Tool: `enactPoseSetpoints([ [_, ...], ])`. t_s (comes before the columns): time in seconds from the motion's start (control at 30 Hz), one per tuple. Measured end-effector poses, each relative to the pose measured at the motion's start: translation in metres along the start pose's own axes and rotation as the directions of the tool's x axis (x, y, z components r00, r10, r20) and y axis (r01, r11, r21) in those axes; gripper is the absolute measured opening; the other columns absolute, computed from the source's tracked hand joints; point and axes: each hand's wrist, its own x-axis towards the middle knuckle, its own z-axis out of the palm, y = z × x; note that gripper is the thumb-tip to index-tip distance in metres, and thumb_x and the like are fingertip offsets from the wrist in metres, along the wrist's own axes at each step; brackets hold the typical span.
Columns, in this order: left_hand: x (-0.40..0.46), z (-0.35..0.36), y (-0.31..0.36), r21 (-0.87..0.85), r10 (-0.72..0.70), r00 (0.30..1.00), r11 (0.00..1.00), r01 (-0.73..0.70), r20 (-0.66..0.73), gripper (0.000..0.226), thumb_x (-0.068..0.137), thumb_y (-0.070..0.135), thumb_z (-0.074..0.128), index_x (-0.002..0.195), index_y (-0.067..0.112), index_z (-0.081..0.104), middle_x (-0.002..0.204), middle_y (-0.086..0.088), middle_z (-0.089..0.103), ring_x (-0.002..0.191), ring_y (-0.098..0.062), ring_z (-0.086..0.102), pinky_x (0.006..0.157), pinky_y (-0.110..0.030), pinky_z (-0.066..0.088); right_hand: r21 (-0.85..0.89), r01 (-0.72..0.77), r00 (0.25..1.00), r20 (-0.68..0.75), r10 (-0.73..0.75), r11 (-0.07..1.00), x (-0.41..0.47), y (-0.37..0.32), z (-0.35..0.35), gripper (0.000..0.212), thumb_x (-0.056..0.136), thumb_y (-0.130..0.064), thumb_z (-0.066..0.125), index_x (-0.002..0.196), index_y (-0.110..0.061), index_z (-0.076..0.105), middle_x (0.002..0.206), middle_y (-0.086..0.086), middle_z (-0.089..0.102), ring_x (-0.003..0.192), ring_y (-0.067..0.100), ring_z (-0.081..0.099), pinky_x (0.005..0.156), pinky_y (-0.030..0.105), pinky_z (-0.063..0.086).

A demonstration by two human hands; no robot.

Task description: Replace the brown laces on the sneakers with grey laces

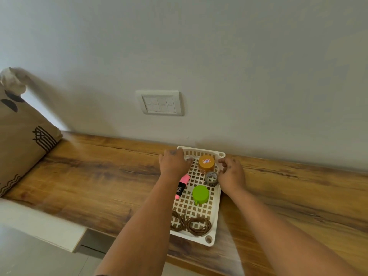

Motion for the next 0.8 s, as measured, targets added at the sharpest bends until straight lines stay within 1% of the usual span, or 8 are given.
enactPoseSetpoints([
  [0.1, -0.020, -0.007, -0.022, -0.288, -0.157, 0.984, 0.949, 0.125, -0.089, 0.020, 0.099, 0.026, 0.048, 0.110, 0.016, 0.062, 0.107, -0.004, 0.066, 0.091, -0.017, 0.055, 0.076, -0.031, 0.043, 0.035, -0.141, 0.990, -0.015, 0.141, 0.989, -0.014, 0.004, -0.001, 0.037, 0.091, -0.008, 0.061, 0.126, -0.012, 0.053, 0.128, 0.009, 0.049, 0.111, 0.026, 0.054, 0.080, 0.027, 0.043],
  [0.17, -0.041, -0.008, -0.042, -0.357, -0.254, 0.967, 0.903, 0.238, 0.000, 0.020, 0.097, 0.019, 0.054, 0.115, 0.016, 0.061, 0.111, -0.003, 0.064, 0.090, -0.015, 0.056, 0.075, -0.029, 0.044, 0.054, -0.192, 0.981, -0.006, 0.193, 0.980, -0.029, 0.010, 0.001, 0.037, 0.092, -0.013, 0.061, 0.127, -0.013, 0.052, 0.124, 0.008, 0.055, 0.107, 0.026, 0.057, 0.081, 0.032, 0.050],
  [0.23, -0.058, -0.005, -0.060, -0.373, -0.257, 0.953, 0.878, 0.299, 0.158, 0.028, 0.094, 0.022, 0.060, 0.121, 0.017, 0.060, 0.113, -0.003, 0.065, 0.095, -0.016, 0.060, 0.079, -0.029, 0.048, 0.043, -0.168, 0.986, 0.000, 0.168, 0.985, -0.043, 0.015, 0.003, 0.035, 0.091, -0.015, 0.061, 0.125, -0.013, 0.054, 0.113, 0.005, 0.061, 0.099, 0.023, 0.059, 0.080, 0.034, 0.053],
  [0.3, -0.070, -0.002, -0.068, -0.392, -0.221, 0.938, 0.865, 0.314, 0.266, 0.032, 0.091, 0.024, 0.065, 0.122, 0.018, 0.062, 0.107, 0.001, 0.067, 0.093, -0.013, 0.062, 0.083, -0.032, 0.053, 0.039, -0.133, 0.991, 0.032, 0.132, 0.990, -0.054, 0.016, 0.001, 0.030, 0.091, -0.013, 0.060, 0.121, -0.014, 0.056, 0.099, 0.000, 0.061, 0.088, 0.018, 0.058, 0.070, 0.029, 0.050],
  [0.37, -0.075, 0.001, -0.071, -0.407, -0.185, 0.938, 0.863, 0.298, 0.293, 0.032, 0.089, 0.020, 0.066, 0.121, 0.019, 0.063, 0.101, 0.004, 0.067, 0.090, -0.011, 0.064, 0.084, -0.035, 0.055, 0.038, -0.097, 0.994, 0.058, 0.095, 0.995, -0.061, 0.016, -0.001, 0.028, 0.091, -0.011, 0.060, 0.118, -0.017, 0.059, 0.092, -0.005, 0.057, 0.080, 0.012, 0.055, 0.060, 0.021, 0.041],
  [0.53, -0.082, 0.004, -0.062, -0.506, -0.234, 0.935, 0.791, 0.343, 0.268, 0.033, 0.088, 0.008, 0.062, 0.119, 0.018, 0.063, 0.096, 0.005, 0.068, 0.082, -0.009, 0.064, 0.070, -0.028, 0.052, 0.045, -0.106, 0.990, 0.102, 0.101, 0.993, -0.066, 0.017, -0.005, 0.031, 0.090, -0.007, 0.063, 0.118, -0.019, 0.062, 0.107, 0.002, 0.060, 0.092, 0.016, 0.058, 0.073, 0.024, 0.048],
  [0.7, -0.083, 0.002, -0.053, -0.531, -0.259, 0.925, 0.761, 0.373, 0.279, 0.031, 0.089, 0.008, 0.060, 0.117, 0.019, 0.063, 0.091, 0.008, 0.067, 0.081, -0.011, 0.066, 0.075, -0.035, 0.058, 0.045, -0.106, 0.986, 0.131, 0.099, 0.993, -0.061, 0.019, -0.013, 0.040, 0.093, -0.004, 0.060, 0.131, -0.014, 0.056, 0.111, -0.001, 0.059, 0.091, 0.010, 0.052, 0.059, 0.011, 0.036],
  [0.8, -0.082, 0.002, -0.053, -0.515, -0.259, 0.925, 0.772, 0.372, 0.279, 0.033, 0.090, 0.009, 0.060, 0.120, 0.020, 0.063, 0.092, 0.007, 0.067, 0.082, -0.011, 0.066, 0.078, -0.036, 0.058, 0.035, -0.131, 0.984, 0.129, 0.125, 0.991, -0.060, 0.014, -0.013, 0.039, 0.093, -0.007, 0.060, 0.130, -0.017, 0.056, 0.120, 0.004, 0.061, 0.100, 0.018, 0.058, 0.079, 0.026, 0.051],
])
